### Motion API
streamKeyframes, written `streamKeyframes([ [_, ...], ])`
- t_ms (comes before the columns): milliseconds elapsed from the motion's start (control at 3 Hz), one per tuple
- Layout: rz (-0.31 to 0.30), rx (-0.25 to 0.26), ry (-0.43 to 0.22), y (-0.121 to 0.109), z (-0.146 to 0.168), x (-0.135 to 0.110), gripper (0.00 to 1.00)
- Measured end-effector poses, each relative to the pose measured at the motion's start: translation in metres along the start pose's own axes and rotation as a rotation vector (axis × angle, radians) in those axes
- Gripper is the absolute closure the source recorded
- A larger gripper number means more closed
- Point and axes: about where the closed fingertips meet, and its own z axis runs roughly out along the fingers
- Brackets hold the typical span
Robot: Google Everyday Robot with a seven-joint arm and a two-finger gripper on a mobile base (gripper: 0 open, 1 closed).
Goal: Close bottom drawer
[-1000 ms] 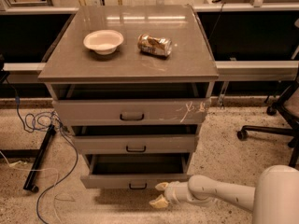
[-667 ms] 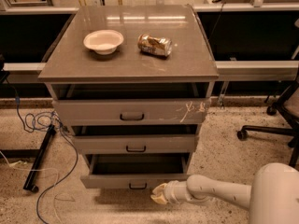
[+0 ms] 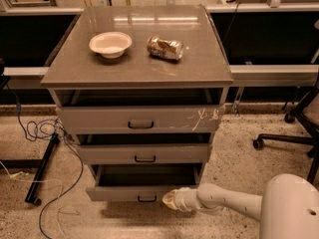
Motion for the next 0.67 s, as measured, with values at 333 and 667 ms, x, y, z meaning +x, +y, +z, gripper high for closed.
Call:
streamKeyframes([
  [333,0.000,0.004,-0.001,-0.0019,0.0003,-0.0002,0.82],
  [667,0.000,0.003,-0.001,-0.0019,0.0004,-0.0003,0.59],
])
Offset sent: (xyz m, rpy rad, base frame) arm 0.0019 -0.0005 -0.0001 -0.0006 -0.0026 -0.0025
